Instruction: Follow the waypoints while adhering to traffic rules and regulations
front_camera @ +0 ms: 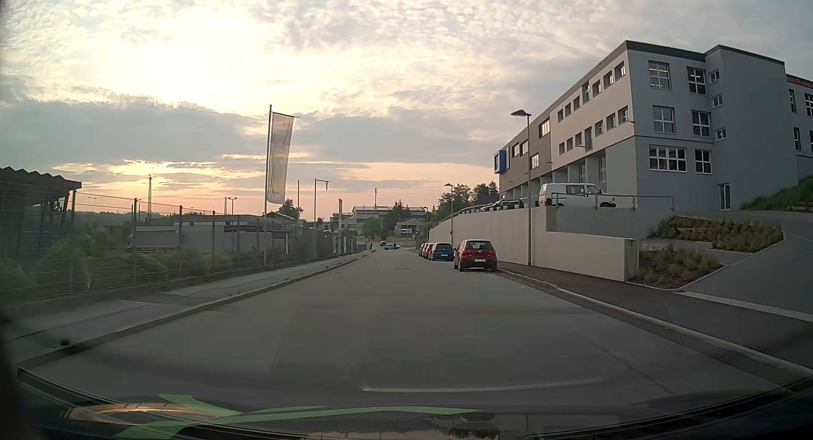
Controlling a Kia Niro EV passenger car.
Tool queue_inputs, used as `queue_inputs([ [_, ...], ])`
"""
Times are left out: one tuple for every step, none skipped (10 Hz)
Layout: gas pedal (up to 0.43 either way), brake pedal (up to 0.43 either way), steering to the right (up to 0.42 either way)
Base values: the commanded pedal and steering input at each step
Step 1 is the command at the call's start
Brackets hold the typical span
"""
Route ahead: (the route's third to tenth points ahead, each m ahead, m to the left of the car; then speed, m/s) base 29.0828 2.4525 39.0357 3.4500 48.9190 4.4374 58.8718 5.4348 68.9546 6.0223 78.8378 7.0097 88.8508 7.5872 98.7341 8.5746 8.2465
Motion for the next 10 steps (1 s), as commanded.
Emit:
queue_inputs([
  [0.059, 0.0, -0.022],
  [0.039, 0.0, -0.022],
  [0.039, 0.0, -0.022],
  [0.039, 0.0, -0.023],
  [0.039, 0.0, -0.023],
  [0.039, 0.0, -0.023],
  [0.039, 0.0, -0.023],
  [0.039, 0.0, -0.023],
  [0.039, 0.0, -0.023],
  [0.039, 0.0, -0.023],
])
